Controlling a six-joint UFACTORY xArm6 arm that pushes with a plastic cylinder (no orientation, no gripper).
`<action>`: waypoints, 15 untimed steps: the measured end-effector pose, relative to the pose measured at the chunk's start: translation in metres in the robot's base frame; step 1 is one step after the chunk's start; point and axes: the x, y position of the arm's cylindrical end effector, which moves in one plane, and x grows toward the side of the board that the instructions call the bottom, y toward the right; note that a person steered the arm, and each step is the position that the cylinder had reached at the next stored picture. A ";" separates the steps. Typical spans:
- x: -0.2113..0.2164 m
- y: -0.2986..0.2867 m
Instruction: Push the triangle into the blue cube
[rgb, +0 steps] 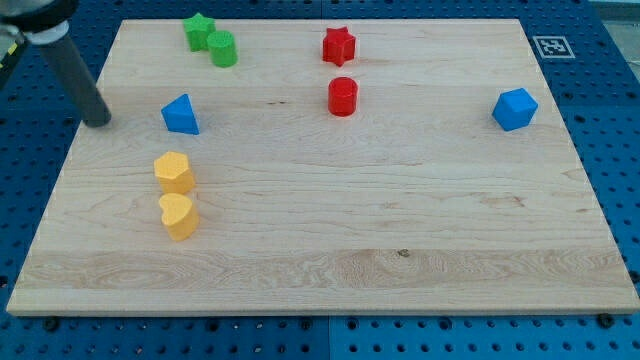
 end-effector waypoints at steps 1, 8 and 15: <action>-0.023 0.031; 0.019 0.161; 0.014 0.313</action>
